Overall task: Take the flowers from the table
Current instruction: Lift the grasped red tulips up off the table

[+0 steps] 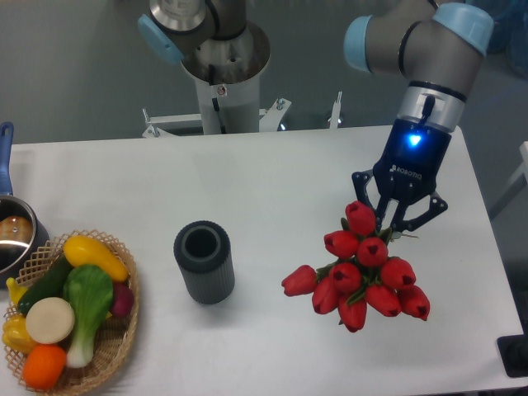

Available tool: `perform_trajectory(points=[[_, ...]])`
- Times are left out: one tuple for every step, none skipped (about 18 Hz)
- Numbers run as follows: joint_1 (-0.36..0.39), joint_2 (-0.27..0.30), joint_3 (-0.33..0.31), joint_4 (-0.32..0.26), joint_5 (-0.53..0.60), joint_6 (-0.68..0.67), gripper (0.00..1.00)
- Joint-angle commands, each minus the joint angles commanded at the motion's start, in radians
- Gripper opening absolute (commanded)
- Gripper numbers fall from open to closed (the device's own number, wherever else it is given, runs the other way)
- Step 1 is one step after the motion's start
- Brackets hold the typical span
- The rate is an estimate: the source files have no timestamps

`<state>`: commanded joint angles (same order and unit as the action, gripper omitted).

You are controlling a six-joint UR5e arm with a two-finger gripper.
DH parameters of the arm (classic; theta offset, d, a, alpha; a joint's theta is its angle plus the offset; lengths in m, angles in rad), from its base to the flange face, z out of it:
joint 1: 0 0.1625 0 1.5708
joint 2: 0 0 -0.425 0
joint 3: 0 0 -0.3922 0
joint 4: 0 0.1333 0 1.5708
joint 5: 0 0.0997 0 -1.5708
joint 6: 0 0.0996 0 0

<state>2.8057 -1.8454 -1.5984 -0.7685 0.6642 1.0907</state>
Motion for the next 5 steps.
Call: perform_trajectory(points=[[0.0,0.0,0.0,0.0,0.0,0.0,0.02],[-0.002,0.002,0.0,0.0,-0.002,0.0,0.02],[-0.006,0.006,0.0,0.0,-0.003,0.0,0.02],[-0.006,0.009,0.0,0.0,-0.005,0.0,0.02],[-0.008,0.009,-0.002,0.0,-0.005,-0.003,0.02]])
